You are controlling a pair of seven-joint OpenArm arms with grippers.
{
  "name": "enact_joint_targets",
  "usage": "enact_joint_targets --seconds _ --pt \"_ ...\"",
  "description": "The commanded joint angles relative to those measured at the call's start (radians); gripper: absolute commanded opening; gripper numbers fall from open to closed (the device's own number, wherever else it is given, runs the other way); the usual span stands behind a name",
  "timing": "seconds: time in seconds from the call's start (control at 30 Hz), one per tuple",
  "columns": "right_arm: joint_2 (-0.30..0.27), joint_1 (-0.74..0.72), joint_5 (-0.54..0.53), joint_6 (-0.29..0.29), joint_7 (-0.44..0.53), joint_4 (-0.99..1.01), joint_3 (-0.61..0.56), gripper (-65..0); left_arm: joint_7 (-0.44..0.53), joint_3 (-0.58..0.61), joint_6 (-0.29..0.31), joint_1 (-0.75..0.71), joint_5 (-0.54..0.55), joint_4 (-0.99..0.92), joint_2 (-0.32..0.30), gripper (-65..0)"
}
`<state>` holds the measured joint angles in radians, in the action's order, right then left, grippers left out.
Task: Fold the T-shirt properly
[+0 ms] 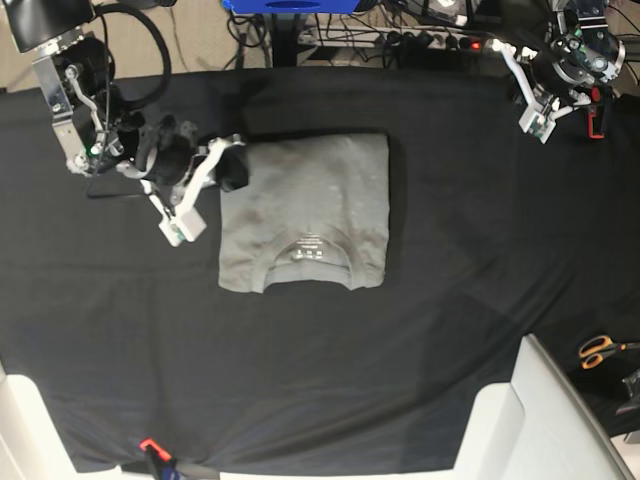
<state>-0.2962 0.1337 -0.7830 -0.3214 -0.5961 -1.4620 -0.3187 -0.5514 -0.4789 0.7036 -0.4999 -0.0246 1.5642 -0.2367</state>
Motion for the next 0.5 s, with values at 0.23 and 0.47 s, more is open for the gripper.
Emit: enact_joint_targets --seconds 0.23,0.47 --pt "0.002 -0.019 -0.017 -0.011 0.069 0.149 0.005 -65.0 0.023 -0.008 -0.005 0.0 0.012 0.022 0.003 -65.0" --pt "0.001 -0.012 -0.017 -0.002 0.158 0.232 0.006 -65.0 0.023 -0.016 -0.005 0.0 0.012 0.015 0.003 -65.0"
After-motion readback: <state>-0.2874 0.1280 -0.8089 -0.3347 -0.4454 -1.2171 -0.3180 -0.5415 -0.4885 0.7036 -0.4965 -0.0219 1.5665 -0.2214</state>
